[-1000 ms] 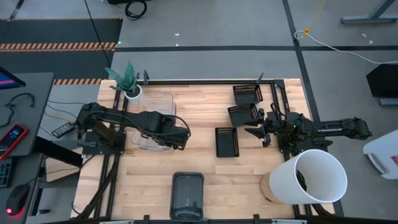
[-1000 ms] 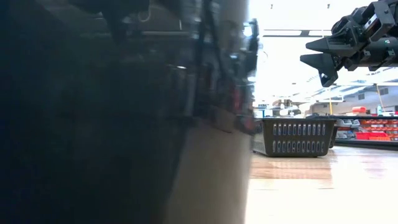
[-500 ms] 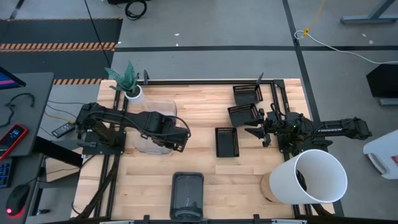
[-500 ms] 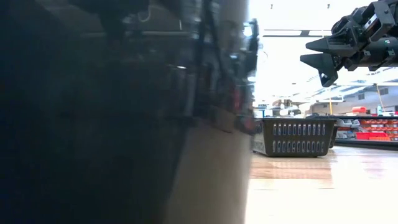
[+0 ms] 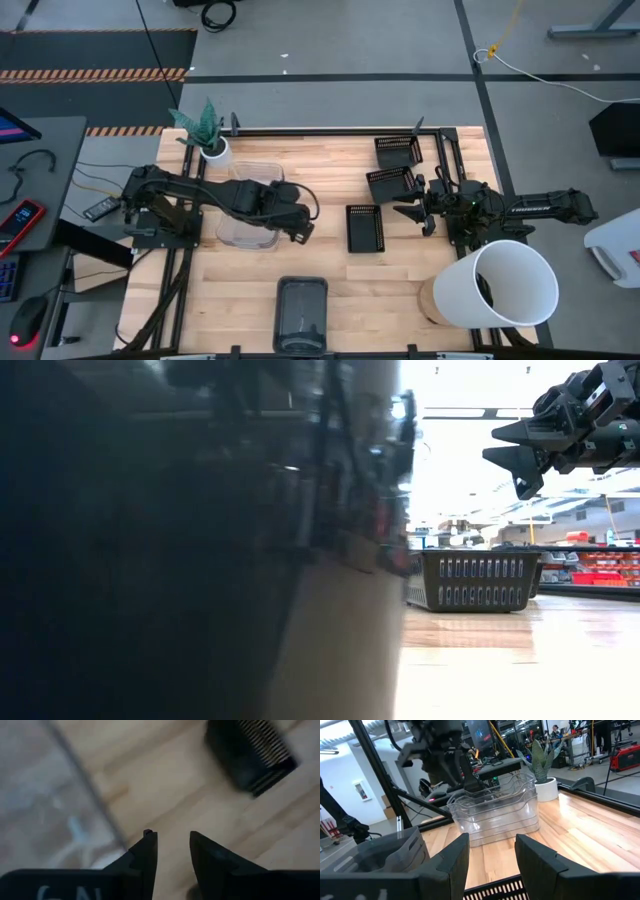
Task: Stack baskets by color
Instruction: Stack the bottom black bin on top of the middle black bin
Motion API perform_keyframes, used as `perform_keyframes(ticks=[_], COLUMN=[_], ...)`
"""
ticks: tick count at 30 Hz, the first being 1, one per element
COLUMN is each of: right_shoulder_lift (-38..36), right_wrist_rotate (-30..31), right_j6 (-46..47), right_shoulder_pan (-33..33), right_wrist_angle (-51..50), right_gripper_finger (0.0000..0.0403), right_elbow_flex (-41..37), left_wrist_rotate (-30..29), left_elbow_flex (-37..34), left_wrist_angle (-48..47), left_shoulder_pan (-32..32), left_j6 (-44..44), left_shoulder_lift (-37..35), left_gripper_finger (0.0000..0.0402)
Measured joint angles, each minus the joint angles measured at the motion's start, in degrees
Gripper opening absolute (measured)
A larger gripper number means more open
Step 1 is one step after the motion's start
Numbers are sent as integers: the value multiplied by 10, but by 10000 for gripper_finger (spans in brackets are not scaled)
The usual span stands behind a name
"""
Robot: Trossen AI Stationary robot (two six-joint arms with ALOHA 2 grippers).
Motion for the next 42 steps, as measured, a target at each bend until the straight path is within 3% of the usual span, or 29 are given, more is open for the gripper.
perform_keyframes(ticks=[5,10,18,23,26,30,34,42], right_shoulder_lift=[0,0,2,2,2,2,2,2], right_wrist_rotate=[0,0,0,0,0,0,0,0], right_j6=[0,0,0,0,0,0,0,0], right_shoulder_pan=[0,0,0,0,0,0,0,0], right_wrist_angle=[0,2,4,4,4,4,4,4], right_gripper_finger=[165,165,165,165,165,165,165,165], right_elbow_flex=[0,0,0,0,0,0,0,0], left_wrist_rotate=[-119,-174,-159,-38,-37,-73,-110,-118], left_elbow_flex=[0,0,0,0,0,-2,-68,-310], left_wrist_angle=[96,140,115,107,92,45,74,262], left_shoulder_pan=[1,3,1,-10,-26,-41,-52,-72], left_j6=[32,125,273,455,543,590,601,533], left_shoulder_lift=[16,47,60,41,39,18,-47,-238], left_gripper_finger=[121,121,121,121,118,101,72,21])
